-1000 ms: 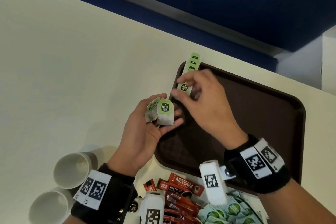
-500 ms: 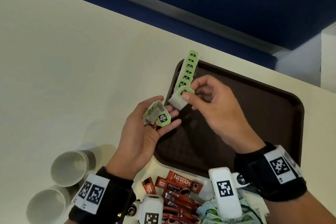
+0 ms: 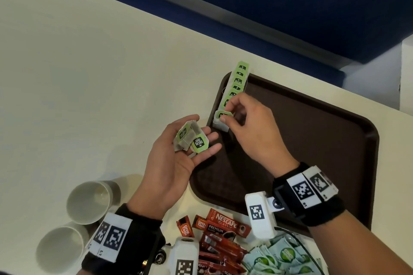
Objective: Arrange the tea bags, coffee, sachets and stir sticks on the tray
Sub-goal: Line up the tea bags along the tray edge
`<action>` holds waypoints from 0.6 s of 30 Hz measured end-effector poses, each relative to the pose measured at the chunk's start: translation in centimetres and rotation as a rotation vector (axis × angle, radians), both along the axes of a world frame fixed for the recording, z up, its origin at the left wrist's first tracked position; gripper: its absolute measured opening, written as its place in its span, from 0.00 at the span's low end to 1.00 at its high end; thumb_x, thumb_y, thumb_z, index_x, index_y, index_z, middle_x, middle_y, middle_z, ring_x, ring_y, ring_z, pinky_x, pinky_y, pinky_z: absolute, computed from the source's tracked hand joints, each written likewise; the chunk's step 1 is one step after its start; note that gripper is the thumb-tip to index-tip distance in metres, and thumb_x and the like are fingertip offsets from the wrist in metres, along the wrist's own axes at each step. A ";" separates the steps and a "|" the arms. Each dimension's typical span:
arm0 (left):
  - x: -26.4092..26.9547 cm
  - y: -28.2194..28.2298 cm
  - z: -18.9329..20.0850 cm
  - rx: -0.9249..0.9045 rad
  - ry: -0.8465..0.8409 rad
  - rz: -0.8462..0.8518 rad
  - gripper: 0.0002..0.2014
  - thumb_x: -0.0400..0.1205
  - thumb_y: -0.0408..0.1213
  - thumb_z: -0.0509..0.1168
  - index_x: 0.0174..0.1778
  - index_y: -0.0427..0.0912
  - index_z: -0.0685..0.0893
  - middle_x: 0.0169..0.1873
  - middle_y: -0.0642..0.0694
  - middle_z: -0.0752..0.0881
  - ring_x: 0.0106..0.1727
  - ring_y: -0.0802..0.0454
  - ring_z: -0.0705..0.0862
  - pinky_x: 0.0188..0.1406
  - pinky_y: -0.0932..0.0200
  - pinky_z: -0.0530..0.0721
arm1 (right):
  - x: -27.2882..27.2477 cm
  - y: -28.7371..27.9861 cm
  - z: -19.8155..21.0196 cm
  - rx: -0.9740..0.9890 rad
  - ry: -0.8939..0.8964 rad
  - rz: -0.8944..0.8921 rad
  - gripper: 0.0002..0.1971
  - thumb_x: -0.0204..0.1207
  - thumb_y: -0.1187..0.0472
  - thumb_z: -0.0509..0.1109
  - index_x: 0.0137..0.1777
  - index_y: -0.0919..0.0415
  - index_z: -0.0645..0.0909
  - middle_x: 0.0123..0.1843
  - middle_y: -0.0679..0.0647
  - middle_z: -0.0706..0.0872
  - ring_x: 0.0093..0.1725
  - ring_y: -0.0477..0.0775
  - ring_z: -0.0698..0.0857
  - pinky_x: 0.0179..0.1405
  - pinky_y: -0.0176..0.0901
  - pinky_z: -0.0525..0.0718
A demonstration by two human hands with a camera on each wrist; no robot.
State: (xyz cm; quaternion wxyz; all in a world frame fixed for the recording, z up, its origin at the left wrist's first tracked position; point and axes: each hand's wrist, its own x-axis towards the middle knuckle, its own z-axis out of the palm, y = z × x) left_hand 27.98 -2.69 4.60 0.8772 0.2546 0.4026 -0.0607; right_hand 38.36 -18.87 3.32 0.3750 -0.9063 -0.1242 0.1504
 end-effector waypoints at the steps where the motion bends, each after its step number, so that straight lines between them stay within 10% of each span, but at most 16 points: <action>1: 0.0 0.0 0.0 -0.002 0.000 0.001 0.30 0.77 0.42 0.72 0.76 0.32 0.85 0.57 0.28 0.90 0.68 0.28 0.92 0.63 0.34 0.94 | 0.0 0.1 -0.3 -0.015 -0.033 -0.003 0.08 0.82 0.59 0.80 0.53 0.51 0.83 0.52 0.42 0.84 0.46 0.39 0.83 0.46 0.24 0.78; 13: -0.3 -0.2 -0.5 -0.028 -0.018 -0.017 0.32 0.76 0.43 0.72 0.76 0.32 0.85 0.59 0.26 0.90 0.66 0.28 0.93 0.62 0.33 0.94 | -0.6 0.0 0.5 0.039 -0.154 -0.106 0.15 0.82 0.59 0.80 0.66 0.51 0.82 0.63 0.48 0.76 0.45 0.40 0.81 0.48 0.32 0.83; 18: -0.6 -0.5 -0.6 -0.042 -0.073 -0.062 0.23 0.82 0.43 0.69 0.71 0.34 0.86 0.64 0.26 0.88 0.71 0.30 0.90 0.67 0.32 0.92 | -1.9 0.7 3.7 0.235 0.067 0.155 0.20 0.81 0.59 0.81 0.71 0.44 0.86 0.63 0.44 0.80 0.51 0.49 0.82 0.46 0.35 0.84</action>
